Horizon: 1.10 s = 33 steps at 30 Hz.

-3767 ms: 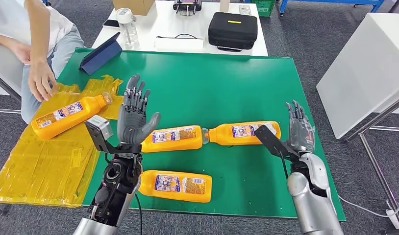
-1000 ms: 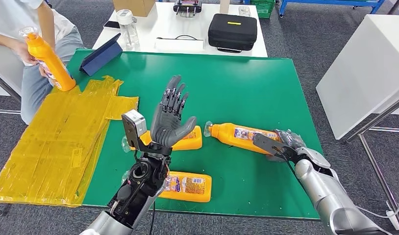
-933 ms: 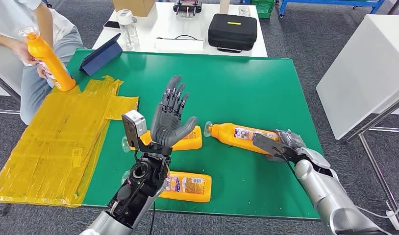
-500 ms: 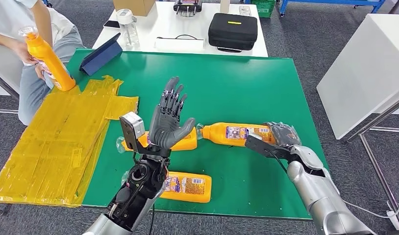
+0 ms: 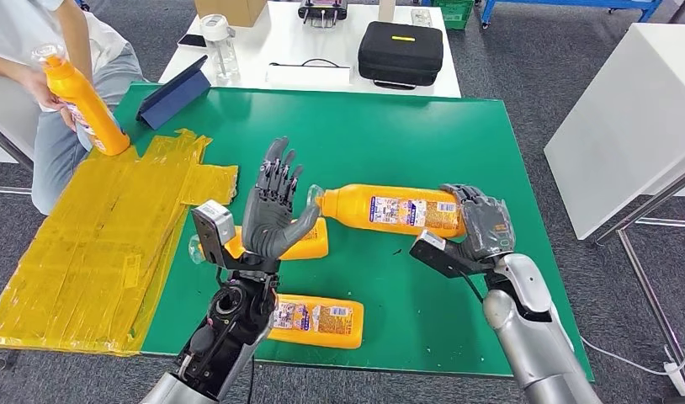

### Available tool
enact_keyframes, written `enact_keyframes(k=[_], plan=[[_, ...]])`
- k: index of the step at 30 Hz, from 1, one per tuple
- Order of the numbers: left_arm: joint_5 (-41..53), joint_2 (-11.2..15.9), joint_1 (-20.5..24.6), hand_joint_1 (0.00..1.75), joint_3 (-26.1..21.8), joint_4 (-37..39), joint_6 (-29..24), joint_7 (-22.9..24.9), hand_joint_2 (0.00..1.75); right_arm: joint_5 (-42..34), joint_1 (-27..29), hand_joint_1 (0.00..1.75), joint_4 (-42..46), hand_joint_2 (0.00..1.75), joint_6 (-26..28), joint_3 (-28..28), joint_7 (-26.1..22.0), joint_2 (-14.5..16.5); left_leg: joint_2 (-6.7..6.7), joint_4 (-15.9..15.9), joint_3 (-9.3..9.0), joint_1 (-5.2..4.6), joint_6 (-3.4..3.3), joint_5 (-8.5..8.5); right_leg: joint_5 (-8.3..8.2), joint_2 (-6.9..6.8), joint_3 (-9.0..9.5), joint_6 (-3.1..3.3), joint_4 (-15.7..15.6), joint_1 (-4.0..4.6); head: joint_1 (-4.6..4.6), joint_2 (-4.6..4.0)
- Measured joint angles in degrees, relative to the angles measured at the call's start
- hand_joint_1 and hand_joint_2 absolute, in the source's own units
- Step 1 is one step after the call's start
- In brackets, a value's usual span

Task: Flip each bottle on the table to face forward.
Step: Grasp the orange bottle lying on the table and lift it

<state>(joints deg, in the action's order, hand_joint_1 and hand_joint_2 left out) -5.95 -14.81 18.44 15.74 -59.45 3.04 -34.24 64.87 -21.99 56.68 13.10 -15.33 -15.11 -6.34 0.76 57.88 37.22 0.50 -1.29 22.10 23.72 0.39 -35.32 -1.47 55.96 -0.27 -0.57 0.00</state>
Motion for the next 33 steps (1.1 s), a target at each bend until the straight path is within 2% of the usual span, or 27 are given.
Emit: enact_keyframes(k=[4, 11, 19, 26, 29, 33], plan=[[0.03, 0.30, -0.29, 0.00, -0.38, 0.00, 0.00, -0.10, 1.75, -0.12, 1.82, 1.75, 4.57, 1.75, 0.15, 0.19, -0.17, 0.00, -0.01, 0.00, 0.00, 0.01, 0.01, 0.00, 0.00, 0.01, 0.00, 0.00, 0.00, -0.01, 0.00, -0.01], [0.10, 0.41, -0.38, 0.00, -0.83, -0.01, 0.00, -0.14, 1.75, -0.40, 3.02, 1.75, 7.70, 1.75, 0.61, 0.42, -0.31, -0.02, 0.00, 0.00, 0.00, -0.01, 0.00, -0.01, -0.01, 0.00, 0.00, -0.01, 0.00, -0.03, -0.01, -0.01], [1.38, 0.45, -1.03, 0.00, -1.75, -0.87, 0.00, -0.44, 1.75, 0.59, 6.75, 1.75, 15.25, 1.75, 5.34, 1.71, 0.29, 0.23, 0.01, 0.00, 0.02, 0.00, 0.01, 0.01, 0.01, 0.00, -0.03, -0.01, 0.00, -0.02, -0.01, 0.00], [3.61, 0.33, -1.53, 0.00, -3.46, -1.49, 1.03, -0.51, 1.75, 4.12, 10.14, 1.75, 22.63, 1.75, 9.45, 4.26, 1.37, 2.87, 0.00, -0.01, 0.04, 0.01, 0.03, 0.02, 0.01, 0.00, -0.06, 0.00, 0.00, -0.01, -0.01, 0.00], [3.40, -0.19, -1.74, 0.00, -5.35, -1.79, -2.38, -1.55, 1.75, 6.09, 11.33, 1.75, 25.10, 1.75, 11.83, 5.70, 2.28, 4.20, -0.01, -0.01, 0.04, 0.01, 0.03, 0.02, 0.01, 0.00, -0.06, 0.00, 0.00, -0.01, -0.01, 0.00], [1.80, -1.07, -0.98, 0.00, -10.49, -1.84, -13.14, -3.55, 1.75, 7.71, 11.63, 1.75, 26.32, 1.75, 13.69, 7.43, 2.79, 5.81, -0.05, -0.01, 0.03, 0.01, 0.03, 0.01, 0.00, 0.01, -0.06, 0.00, 0.00, -0.01, 0.00, 0.00]])
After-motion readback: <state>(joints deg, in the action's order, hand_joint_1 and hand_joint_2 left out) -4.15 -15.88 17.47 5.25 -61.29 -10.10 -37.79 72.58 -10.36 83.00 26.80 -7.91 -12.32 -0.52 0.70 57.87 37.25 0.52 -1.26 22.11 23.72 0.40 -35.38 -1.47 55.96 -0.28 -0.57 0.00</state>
